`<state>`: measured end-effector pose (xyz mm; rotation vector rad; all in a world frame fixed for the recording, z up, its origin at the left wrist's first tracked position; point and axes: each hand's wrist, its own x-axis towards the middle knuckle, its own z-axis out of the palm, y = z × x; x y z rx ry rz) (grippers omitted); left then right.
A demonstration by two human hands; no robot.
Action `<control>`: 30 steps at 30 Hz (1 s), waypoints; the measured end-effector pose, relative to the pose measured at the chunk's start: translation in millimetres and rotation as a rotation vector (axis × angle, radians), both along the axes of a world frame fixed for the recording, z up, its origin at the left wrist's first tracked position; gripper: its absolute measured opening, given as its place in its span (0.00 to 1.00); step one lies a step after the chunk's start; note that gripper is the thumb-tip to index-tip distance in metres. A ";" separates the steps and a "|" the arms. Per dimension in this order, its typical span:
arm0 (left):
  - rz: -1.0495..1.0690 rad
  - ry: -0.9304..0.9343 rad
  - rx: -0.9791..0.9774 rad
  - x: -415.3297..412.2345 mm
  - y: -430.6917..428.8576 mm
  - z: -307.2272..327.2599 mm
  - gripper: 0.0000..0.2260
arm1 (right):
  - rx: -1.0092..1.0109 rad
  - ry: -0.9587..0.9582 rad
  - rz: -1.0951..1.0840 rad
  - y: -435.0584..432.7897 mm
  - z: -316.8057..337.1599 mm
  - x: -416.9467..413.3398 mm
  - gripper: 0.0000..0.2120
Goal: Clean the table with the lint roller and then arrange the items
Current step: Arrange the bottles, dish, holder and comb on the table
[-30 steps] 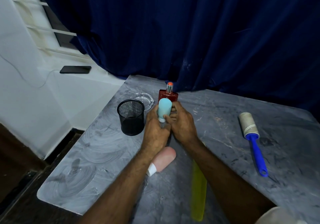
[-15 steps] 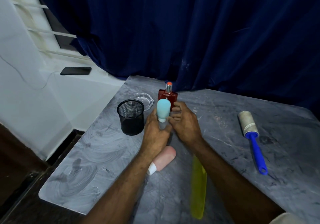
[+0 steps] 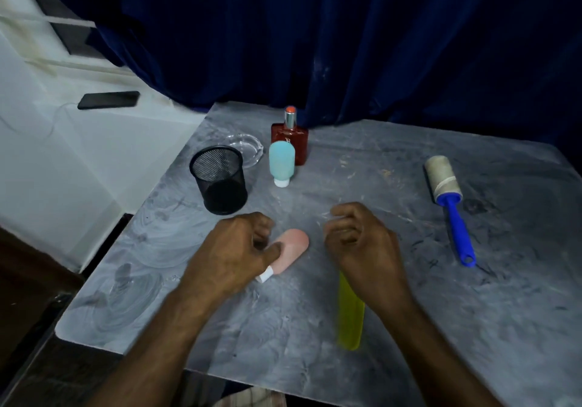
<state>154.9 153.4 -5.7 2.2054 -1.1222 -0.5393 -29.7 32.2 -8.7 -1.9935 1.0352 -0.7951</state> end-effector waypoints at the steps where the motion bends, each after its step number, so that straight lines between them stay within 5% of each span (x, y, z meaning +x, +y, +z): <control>1: -0.011 -0.029 0.033 -2.5 1.4 2.3 0.20 | 0.024 0.028 0.013 9.4 -3.0 -2.4 0.13; 8: -0.039 -0.172 0.052 -22.6 -0.4 1.7 0.18 | 0.042 0.123 0.079 35.8 -12.8 -6.7 0.07; 13: 0.073 0.224 -0.229 -27.6 -6.1 -9.1 0.07 | 0.192 -0.026 0.074 25.3 -16.7 -9.9 0.15; 23: 0.064 0.504 -0.450 -13.9 -25.4 -21.1 0.09 | 0.368 -0.221 0.041 0.8 -8.8 15.6 0.18; 30: 0.207 0.434 -0.698 -13.0 -35.0 -22.9 0.10 | 0.148 -0.157 0.127 -16.2 1.3 47.5 0.08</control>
